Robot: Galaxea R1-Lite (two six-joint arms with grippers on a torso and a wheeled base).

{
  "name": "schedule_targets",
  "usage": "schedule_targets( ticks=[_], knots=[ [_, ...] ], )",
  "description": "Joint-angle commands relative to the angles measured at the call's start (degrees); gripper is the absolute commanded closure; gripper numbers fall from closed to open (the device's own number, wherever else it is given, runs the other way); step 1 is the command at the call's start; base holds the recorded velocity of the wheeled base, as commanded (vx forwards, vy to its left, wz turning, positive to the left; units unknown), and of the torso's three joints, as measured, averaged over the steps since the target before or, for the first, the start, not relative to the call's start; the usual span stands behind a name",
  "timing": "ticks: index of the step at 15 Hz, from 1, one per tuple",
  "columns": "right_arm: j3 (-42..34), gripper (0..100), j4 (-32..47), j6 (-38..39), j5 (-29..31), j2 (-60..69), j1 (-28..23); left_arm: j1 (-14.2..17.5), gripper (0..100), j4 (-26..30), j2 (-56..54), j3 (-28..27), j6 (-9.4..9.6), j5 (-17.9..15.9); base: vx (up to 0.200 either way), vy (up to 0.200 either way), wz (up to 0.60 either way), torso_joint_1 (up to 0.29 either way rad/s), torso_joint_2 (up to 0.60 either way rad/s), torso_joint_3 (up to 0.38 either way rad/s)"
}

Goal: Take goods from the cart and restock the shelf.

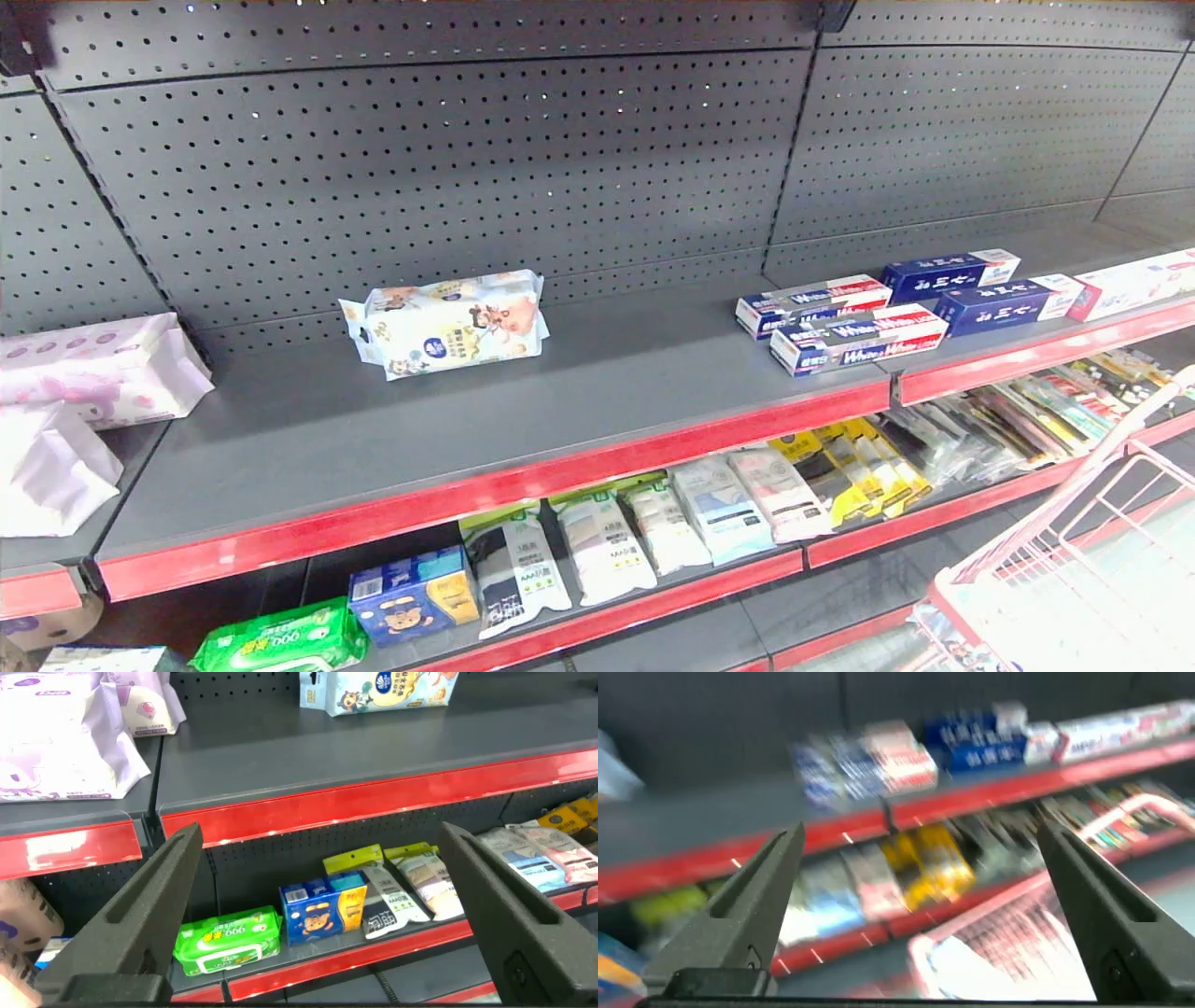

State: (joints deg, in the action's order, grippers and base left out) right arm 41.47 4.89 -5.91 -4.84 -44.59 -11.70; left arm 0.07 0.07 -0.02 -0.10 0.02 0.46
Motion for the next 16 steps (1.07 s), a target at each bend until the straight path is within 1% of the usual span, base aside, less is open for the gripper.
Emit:
schedule_targets(
  ticks=[1,2,3,5,6,8,9,10,12,14,16],
  knots=[
    [5.46,0,2.67,-27.05,-14.85,-37.76,-25.3,0.01,0,-0.07,0.02,0.01,-0.02,0.06,0.0,0.0,0.0,0.0,0.0,0.0],
    [4.14,0,2.67,-31.44,-16.96,-38.99,-27.67,0.01,0,0.01,0.02,0.01,-0.02,0.06,0.0,0.0,0.0,0.0,0.0,0.0],
    [0.45,0,2.32,-41.37,-20.03,-44.0,-32.95,0.01,0,0.01,0.02,0.01,-0.02,0.06,0.0,0.0,0.0,0.0,0.0,0.0],
    [-3.59,0,-1.55,-48.05,-21.79,-50.5,-37.87,0.01,0,0.01,0.02,0.01,-0.02,0.06,0.0,0.0,0.0,0.0,0.0,0.0],
    [-4.47,0,-4.36,-51.39,-22.41,-54.11,-40.94,0.01,0,0.01,0.02,0.01,-0.02,0.06,0.0,0.0,0.0,0.0,0.0,0.0],
    [-4.65,0,-6.12,-58.16,-26.54,-60.17,-45.34,0.01,0,0.01,0.02,0.01,-0.02,0.06,0.0,0.0,0.0,0.0,0.0,0.0],
    [-4.73,0,-6.12,-62.64,-28.03,-62.98,-45.59,0.01,0,0.01,0.02,0.1,-0.02,0.06,0.0,0.0,0.0,0.0,0.0,0.0],
    [-4.47,0,-6.29,-67.56,-27.94,-65.71,-45.59,0.01,0,-0.07,0.02,0.01,-0.02,0.06,0.0,0.0,0.0,0.0,0.0,0.0],
    [-3.86,0,-6.29,-73.45,-28.03,-70.9,-45.59,0.01,0,0.01,0.02,0.01,-0.02,0.06,0.0,0.0,0.0,0.0,0.0,0.0],
    [-4.03,0,-7.61,-74.6,-27.68,-74.94,-45.59,0.01,0,-0.07,0.02,0.01,-0.02,0.06,0.0,0.0,0.0,0.0,0.0,0.0],
    [-4.03,0,-8.58,-75.65,-27.15,-76.17,-45.59,0.01,0,-0.07,0.02,0.01,-0.02,0.06,0.0,0.0,0.0,0.0,0.0,0.0]
  ],
)
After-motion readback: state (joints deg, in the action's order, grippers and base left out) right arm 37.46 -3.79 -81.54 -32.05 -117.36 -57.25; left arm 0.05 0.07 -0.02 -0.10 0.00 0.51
